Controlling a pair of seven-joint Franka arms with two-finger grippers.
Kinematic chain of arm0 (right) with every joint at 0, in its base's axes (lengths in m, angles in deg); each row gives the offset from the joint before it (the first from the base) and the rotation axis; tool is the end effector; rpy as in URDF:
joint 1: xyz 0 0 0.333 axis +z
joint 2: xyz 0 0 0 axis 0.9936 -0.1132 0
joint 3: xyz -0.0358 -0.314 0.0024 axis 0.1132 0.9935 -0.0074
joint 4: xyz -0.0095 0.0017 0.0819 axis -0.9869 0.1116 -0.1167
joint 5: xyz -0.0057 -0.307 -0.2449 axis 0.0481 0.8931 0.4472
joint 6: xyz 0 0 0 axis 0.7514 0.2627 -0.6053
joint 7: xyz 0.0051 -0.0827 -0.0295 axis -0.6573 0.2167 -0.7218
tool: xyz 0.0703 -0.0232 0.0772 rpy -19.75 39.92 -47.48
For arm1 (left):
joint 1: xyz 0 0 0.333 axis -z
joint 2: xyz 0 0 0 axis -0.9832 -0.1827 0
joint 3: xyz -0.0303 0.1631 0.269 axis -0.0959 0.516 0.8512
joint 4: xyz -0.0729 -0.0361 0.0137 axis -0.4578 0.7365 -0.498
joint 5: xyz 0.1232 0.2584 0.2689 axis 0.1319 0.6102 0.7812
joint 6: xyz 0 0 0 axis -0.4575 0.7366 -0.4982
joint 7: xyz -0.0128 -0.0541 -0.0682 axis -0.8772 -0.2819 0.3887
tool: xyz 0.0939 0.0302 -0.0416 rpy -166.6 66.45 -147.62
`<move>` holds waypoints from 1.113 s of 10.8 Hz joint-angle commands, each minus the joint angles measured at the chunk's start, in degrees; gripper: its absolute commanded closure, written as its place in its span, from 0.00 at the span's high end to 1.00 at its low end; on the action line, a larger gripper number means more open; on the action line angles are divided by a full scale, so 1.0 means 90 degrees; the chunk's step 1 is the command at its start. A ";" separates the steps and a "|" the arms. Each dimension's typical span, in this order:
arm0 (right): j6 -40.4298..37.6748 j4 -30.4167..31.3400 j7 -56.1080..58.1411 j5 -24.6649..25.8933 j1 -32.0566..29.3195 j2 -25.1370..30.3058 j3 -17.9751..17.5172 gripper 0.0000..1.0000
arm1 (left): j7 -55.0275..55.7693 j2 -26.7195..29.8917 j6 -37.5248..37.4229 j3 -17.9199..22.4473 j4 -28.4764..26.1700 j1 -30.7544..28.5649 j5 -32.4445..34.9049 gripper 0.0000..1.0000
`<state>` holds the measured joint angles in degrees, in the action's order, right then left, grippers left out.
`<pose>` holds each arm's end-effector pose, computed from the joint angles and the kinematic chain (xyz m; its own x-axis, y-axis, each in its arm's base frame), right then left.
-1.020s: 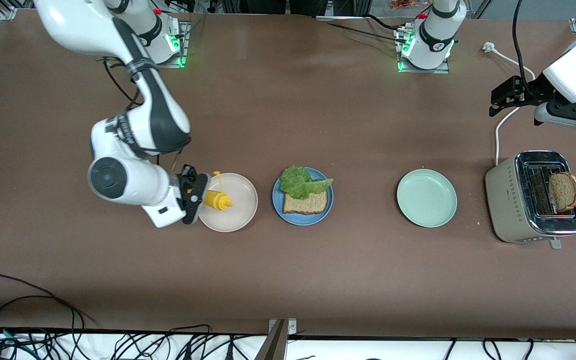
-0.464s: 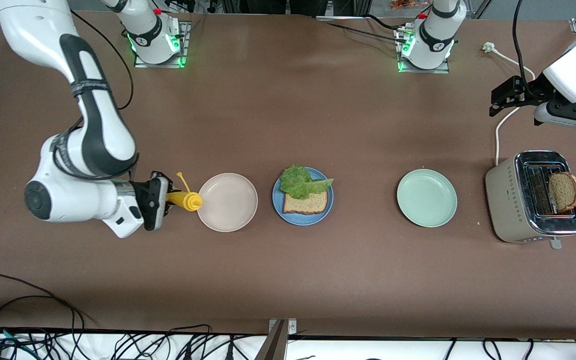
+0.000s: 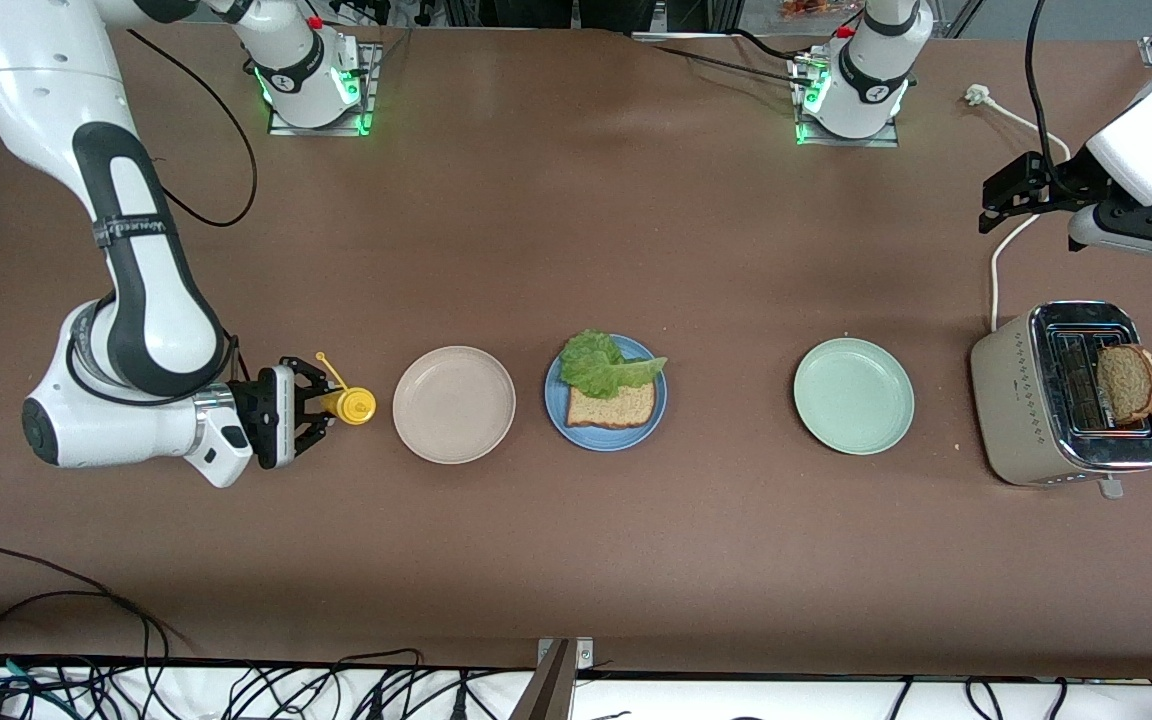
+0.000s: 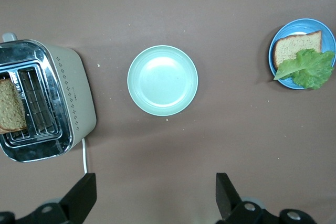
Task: Make sandwich in blue plate with both arms
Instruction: 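Carry the mustard bottle back beside the white plate with the right gripper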
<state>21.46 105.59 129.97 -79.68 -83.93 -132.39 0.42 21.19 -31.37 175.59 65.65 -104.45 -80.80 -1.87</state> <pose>0.6955 0.0986 0.2656 0.1772 0.8522 0.4923 0.9385 0.0043 -0.3452 0.5443 -0.0479 0.6243 0.9821 -0.1825 -0.0477 -0.1808 -0.9828 0.0374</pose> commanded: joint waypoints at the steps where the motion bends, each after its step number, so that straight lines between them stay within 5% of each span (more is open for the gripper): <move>1: -0.0067 -0.0116 0.0712 -0.0355 -0.0556 -0.0466 -0.0589 0.00 | -0.0013 -0.0061 -0.0149 -0.0012 0.0174 -0.0009 0.0044 1.00; 12: 0.0099 -0.0742 0.2403 -0.0394 -0.1416 -0.1990 -0.1265 0.00 | -0.0013 -0.0061 -0.0139 -0.0012 0.0174 -0.0009 0.0044 1.00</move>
<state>22.81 101.80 149.92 -82.04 -94.97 -147.24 -8.61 21.19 -31.39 175.56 65.65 -104.44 -80.80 -1.87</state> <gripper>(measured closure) 0.696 0.000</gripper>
